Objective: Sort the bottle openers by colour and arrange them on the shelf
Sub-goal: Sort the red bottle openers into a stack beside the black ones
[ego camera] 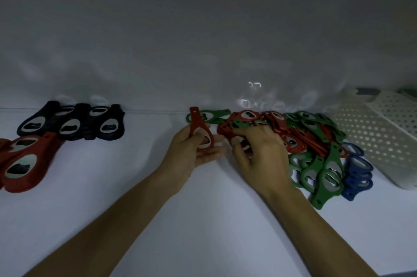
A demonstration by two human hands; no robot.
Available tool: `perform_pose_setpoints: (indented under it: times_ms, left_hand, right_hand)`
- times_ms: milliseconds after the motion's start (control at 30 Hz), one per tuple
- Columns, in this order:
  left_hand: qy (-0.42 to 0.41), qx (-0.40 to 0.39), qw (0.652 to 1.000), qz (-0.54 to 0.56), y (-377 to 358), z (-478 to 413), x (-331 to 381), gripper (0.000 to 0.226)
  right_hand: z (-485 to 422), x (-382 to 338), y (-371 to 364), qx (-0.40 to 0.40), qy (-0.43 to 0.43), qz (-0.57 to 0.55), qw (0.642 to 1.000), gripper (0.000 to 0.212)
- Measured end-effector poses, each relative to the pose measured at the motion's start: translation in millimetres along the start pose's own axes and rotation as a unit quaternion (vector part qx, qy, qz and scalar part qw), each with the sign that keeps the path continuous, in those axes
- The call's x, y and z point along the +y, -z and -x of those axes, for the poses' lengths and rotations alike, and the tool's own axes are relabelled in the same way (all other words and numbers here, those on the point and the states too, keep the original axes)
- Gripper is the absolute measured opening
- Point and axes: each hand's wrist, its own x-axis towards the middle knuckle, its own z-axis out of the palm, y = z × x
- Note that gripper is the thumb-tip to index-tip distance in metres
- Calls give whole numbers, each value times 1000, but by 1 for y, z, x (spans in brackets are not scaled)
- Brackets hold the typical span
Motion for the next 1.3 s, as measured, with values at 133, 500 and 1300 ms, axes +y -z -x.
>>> perform_pose_setpoints:
  times_ms: [133, 500, 1300]
  left_hand:
    - [-6, 9, 1000, -5, 0, -2, -3, 18]
    - [-32, -38, 995, -90, -6, -3, -9, 32]
    - [7, 28, 1000, 8, 0, -4, 0, 23]
  right_hand:
    - [3, 17, -2, -159, -81, 150, 972, 39]
    - [0, -10, -3, 73, 44, -93, 992, 24]
    - [-22, 8, -33, -104, 15, 167, 980, 19]
